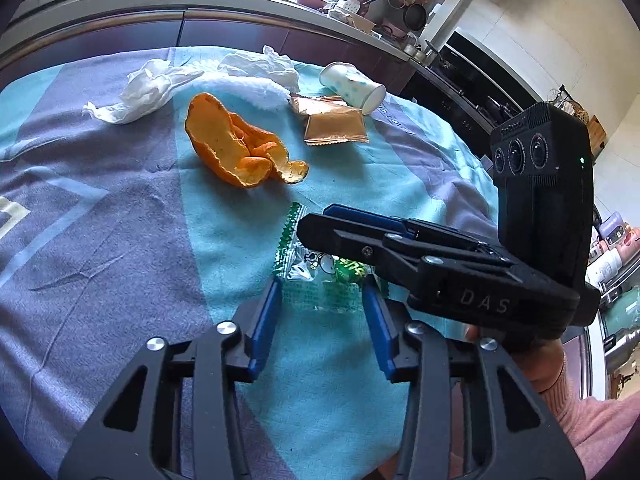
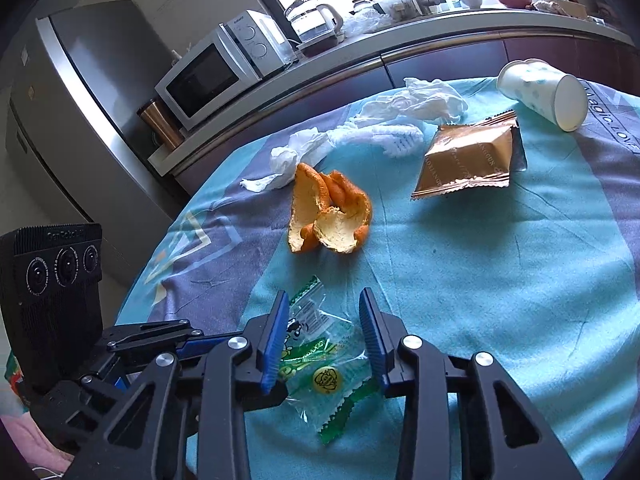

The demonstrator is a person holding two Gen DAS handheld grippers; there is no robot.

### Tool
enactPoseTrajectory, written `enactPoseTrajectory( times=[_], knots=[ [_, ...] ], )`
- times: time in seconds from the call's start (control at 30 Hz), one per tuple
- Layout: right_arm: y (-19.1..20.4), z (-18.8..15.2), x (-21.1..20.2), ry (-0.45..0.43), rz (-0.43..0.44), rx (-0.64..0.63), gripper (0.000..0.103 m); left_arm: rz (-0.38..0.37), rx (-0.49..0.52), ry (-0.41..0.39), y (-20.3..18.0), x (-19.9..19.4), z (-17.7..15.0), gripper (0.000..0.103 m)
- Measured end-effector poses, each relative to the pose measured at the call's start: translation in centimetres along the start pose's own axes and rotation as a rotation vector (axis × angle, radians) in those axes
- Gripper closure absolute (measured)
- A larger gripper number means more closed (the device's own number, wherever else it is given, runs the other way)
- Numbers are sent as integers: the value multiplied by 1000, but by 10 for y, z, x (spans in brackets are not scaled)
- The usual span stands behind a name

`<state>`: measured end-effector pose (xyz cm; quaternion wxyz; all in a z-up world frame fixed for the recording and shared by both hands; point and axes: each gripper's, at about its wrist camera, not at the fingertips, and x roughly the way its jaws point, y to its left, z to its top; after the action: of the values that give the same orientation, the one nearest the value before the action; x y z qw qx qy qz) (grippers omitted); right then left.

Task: Collect trash
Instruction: 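Grasp the clear green wrapper with the left tool while the right tool grasps orange peel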

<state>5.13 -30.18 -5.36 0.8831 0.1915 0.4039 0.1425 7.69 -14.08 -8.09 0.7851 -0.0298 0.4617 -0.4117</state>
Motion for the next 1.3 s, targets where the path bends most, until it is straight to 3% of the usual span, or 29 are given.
enactPoseTrajectory(
  times=[0.13, 0.2, 0.23, 0.43, 0.63, 0.73, 0.87, 0.97, 1.3],
  knots=[
    [0, 1, -3, -4, 16, 2, 71, 3, -11, -8, 4, 0, 0, 83],
    [1, 4, -5, -11, 17, -6, 71, 1, -20, -12, 6, -1, 0, 99],
    [1, 6, -6, -17, 11, -11, 71, 0, -25, -8, 8, -2, 0, 102],
    [-10, 23, -8, -59, -21, 17, 71, 17, -38, -33, 15, -12, -3, 102],
    [-15, 37, 11, -23, -56, 32, 71, 54, -29, -70, 18, -28, -5, 102],
    [-14, 38, 22, 4, -69, 38, 77, 72, -24, -90, 20, -38, -6, 102],
    [-14, 38, 27, 24, -77, 48, 94, 107, -18, -114, 24, -52, -10, 102],
    [-15, 37, 22, 1, -88, 61, 99, 119, -24, -134, 29, -63, -13, 102],
    [-22, 36, -13, -109, -109, 125, 100, 183, -48, -192, 48, -103, -29, 102]
  ],
)
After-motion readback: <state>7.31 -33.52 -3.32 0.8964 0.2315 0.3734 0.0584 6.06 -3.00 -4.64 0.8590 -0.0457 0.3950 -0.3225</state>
